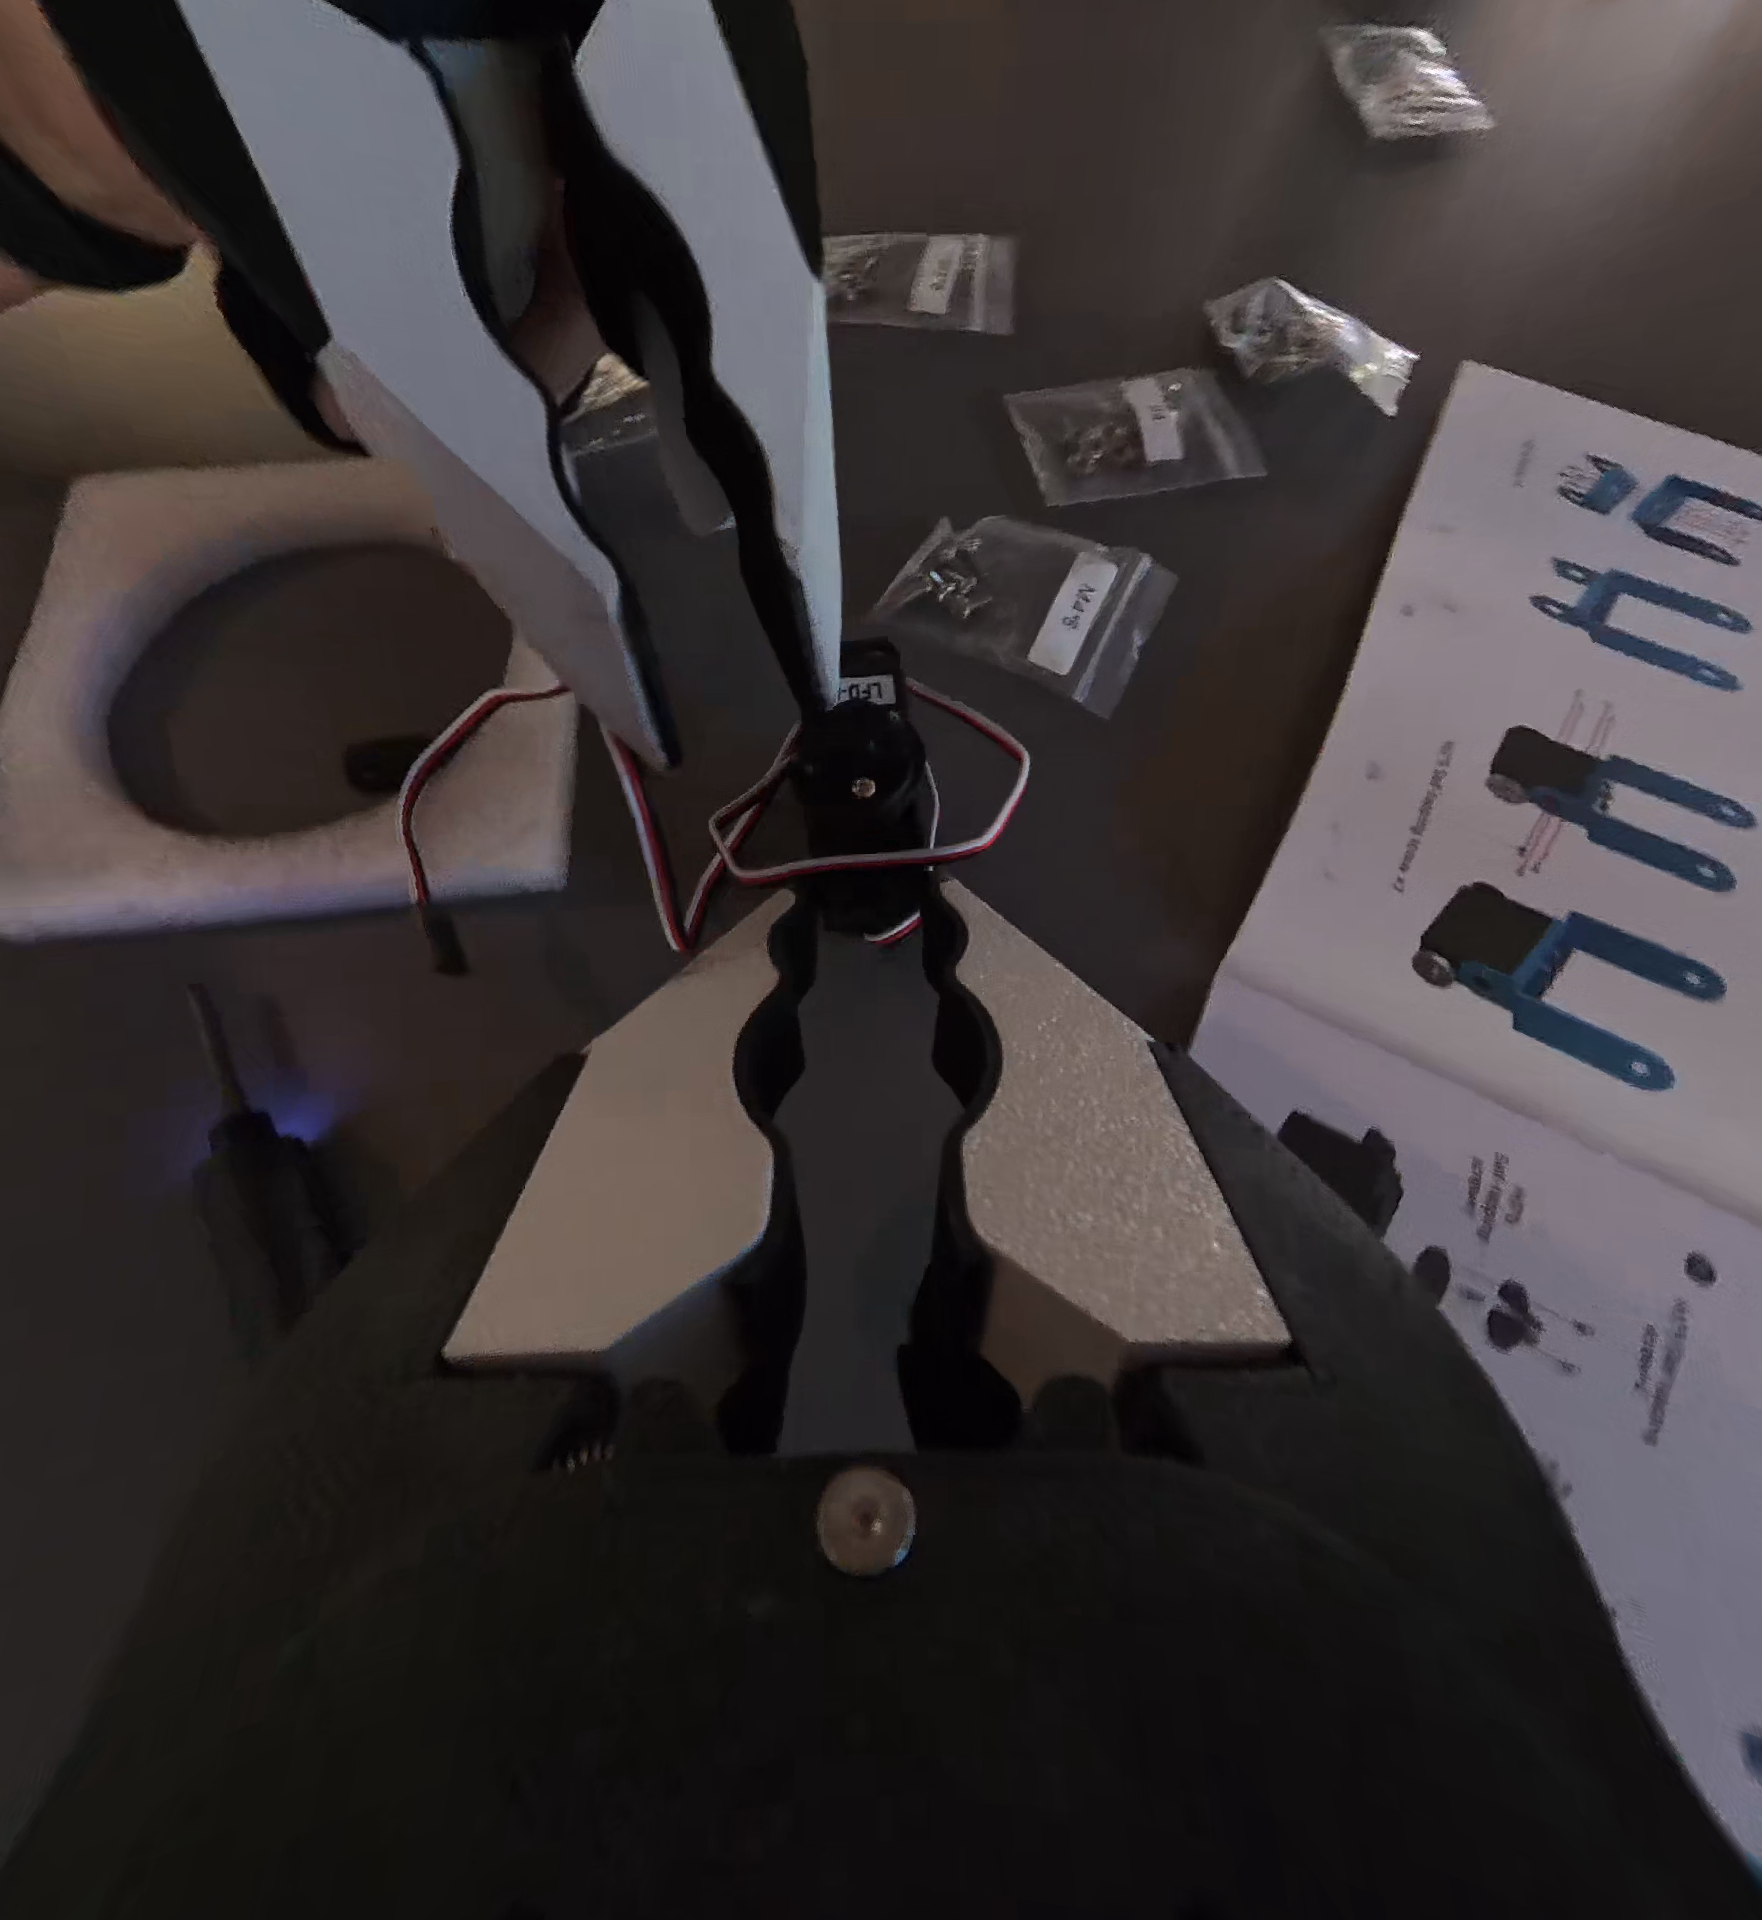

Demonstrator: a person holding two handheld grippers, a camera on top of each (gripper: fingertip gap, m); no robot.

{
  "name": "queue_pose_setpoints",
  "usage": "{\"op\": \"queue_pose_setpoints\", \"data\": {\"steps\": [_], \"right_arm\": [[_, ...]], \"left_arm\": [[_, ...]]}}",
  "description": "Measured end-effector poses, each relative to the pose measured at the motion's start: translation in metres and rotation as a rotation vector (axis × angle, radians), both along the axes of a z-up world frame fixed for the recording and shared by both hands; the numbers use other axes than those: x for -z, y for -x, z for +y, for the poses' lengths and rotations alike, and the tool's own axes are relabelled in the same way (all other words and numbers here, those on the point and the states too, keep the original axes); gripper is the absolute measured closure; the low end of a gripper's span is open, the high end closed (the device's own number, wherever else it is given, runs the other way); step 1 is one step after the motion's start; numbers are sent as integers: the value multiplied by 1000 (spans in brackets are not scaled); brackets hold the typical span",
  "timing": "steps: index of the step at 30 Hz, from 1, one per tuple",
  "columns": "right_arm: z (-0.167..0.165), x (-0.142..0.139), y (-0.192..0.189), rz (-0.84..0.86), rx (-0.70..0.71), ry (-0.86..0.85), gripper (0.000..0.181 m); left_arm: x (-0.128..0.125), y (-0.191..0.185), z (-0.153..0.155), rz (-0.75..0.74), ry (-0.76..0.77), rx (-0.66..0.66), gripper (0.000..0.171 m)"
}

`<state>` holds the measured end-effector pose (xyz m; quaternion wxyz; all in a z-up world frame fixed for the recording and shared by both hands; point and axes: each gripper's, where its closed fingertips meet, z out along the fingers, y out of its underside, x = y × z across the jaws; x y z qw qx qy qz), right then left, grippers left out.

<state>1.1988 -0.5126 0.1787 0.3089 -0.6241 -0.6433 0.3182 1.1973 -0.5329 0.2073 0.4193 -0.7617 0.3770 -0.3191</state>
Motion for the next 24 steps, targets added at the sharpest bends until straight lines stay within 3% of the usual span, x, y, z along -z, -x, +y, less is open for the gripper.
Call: {"op": "queue_pose_setpoints", "data": {"steps": [7, 11, 15, 19, 24], "right_arm": [[11, 1, -2, -26, -265, 46, 164], [24, 6, -3, -57, -385, 27, 164], [28, 11, -16, -114, -505, 98, 150], [39, -20, -14, -8, -561, 98, 151], [42, -63, 2, 141, -710, 5, 157]], "left_arm": [[-6, 5, 4, -3, -24, -75, 144], [-3, 15, 15, 67, -36, -164, 139], [-6, 6, 24, 76, -41, -220, 138], [-19, -2, 27, 15, -70, -297, 138], [-12, 6, 22, 155, -161, -351, 140]]}}
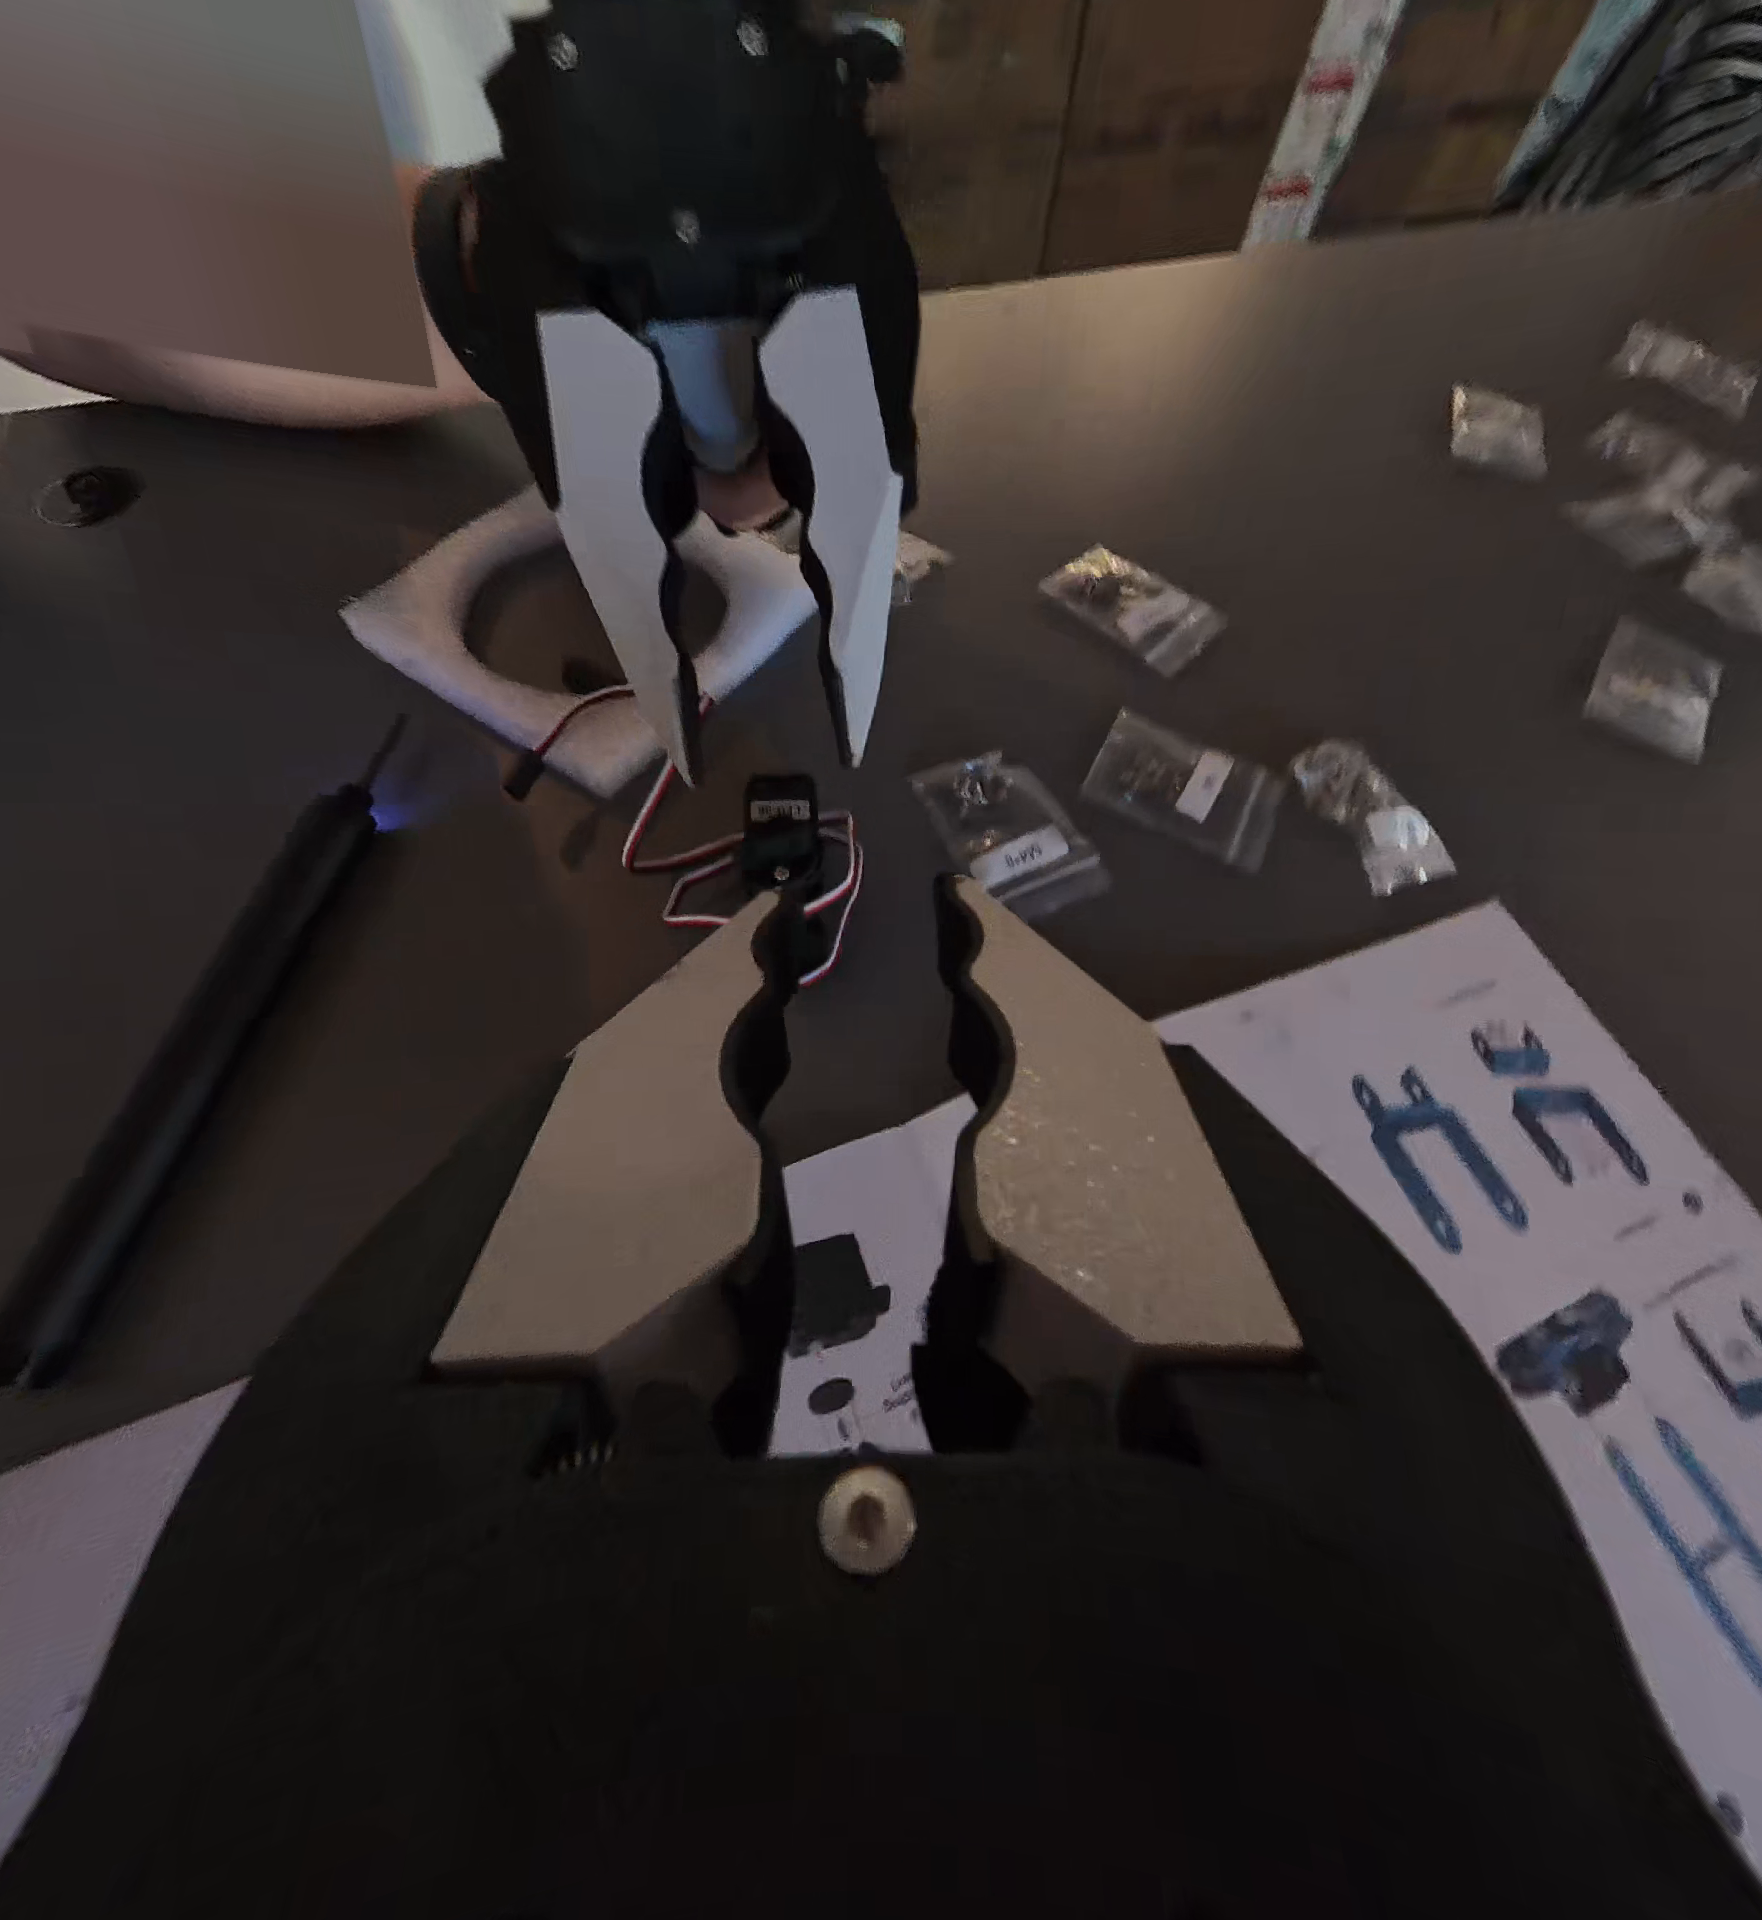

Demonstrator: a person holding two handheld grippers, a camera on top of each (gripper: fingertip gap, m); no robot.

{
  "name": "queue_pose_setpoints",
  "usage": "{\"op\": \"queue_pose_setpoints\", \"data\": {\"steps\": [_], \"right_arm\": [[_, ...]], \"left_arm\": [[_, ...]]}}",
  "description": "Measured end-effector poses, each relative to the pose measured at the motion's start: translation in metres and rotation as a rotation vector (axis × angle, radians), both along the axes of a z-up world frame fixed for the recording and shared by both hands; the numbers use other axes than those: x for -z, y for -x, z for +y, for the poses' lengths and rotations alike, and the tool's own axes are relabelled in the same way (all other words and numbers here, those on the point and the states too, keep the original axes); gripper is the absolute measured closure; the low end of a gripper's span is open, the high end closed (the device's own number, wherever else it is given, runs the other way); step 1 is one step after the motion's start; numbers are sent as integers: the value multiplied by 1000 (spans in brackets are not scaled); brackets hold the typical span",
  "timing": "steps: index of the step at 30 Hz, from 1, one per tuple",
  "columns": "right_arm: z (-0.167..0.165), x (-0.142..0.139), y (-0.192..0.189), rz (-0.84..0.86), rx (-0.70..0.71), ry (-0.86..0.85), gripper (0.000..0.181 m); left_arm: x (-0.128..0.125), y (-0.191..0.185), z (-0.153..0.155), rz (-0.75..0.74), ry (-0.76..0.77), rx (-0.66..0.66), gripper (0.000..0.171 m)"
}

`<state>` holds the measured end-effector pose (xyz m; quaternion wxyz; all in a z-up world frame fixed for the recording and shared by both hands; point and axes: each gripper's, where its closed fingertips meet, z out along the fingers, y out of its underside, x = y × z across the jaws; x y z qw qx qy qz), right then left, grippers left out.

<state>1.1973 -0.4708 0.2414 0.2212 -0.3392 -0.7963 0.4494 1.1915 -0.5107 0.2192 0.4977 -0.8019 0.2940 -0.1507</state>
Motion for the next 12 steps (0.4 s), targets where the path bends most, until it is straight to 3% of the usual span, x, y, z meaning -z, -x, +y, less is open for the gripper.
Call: {"op": "queue_pose_setpoints", "data": {"steps": [3, 6, 12], "right_arm": [[-10, -5, -1, 50, -85, 44, 164], [-23, -2, -9, 64, -148, 60, 169], [-22, 17, -4, 34, -144, 46, 173]], "left_arm": [[2, -8, -4, -62, 20, 46, 139], [5, -4, -3, -26, 11, 55, 138], [6, 1, 4, -52, 25, 26, 142]]}}
